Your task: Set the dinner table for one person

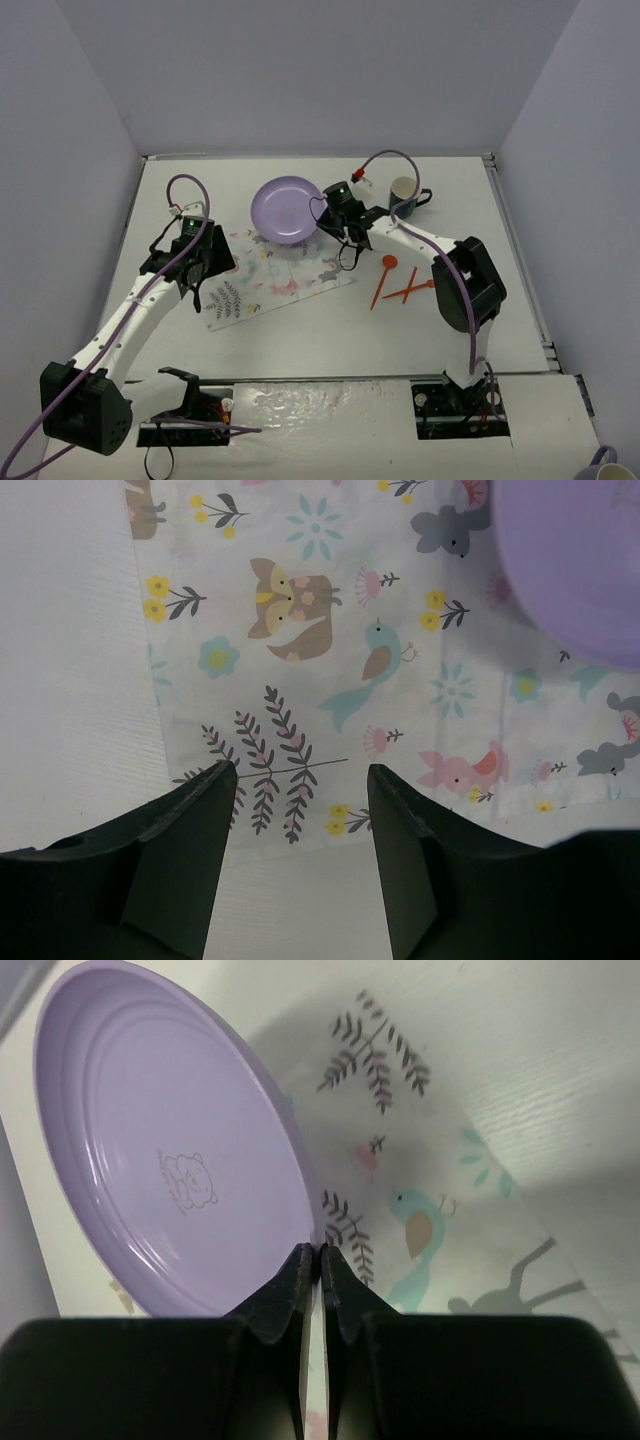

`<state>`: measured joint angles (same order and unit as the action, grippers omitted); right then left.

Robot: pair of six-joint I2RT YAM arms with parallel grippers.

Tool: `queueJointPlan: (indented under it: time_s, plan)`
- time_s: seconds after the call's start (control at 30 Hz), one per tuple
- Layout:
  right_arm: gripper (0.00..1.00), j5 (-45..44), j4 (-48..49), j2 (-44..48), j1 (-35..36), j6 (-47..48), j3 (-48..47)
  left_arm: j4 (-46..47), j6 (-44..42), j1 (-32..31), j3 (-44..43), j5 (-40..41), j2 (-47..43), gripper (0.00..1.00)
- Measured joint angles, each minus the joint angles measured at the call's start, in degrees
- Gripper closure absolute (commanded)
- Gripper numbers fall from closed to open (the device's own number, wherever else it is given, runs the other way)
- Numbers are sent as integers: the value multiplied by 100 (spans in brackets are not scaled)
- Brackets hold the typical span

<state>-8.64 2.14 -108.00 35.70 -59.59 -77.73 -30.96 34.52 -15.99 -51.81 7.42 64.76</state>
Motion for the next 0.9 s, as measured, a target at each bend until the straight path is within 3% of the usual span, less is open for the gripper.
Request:
queueJointPlan:
  time_s: [0.3,0.9]
  plan:
    - [100,358,-129,48,637,443,308,0,43,0,2,-12,-151,48]
    - [100,810,-152,-535,803,589,304,-3,59,22,11,-13,-189,48]
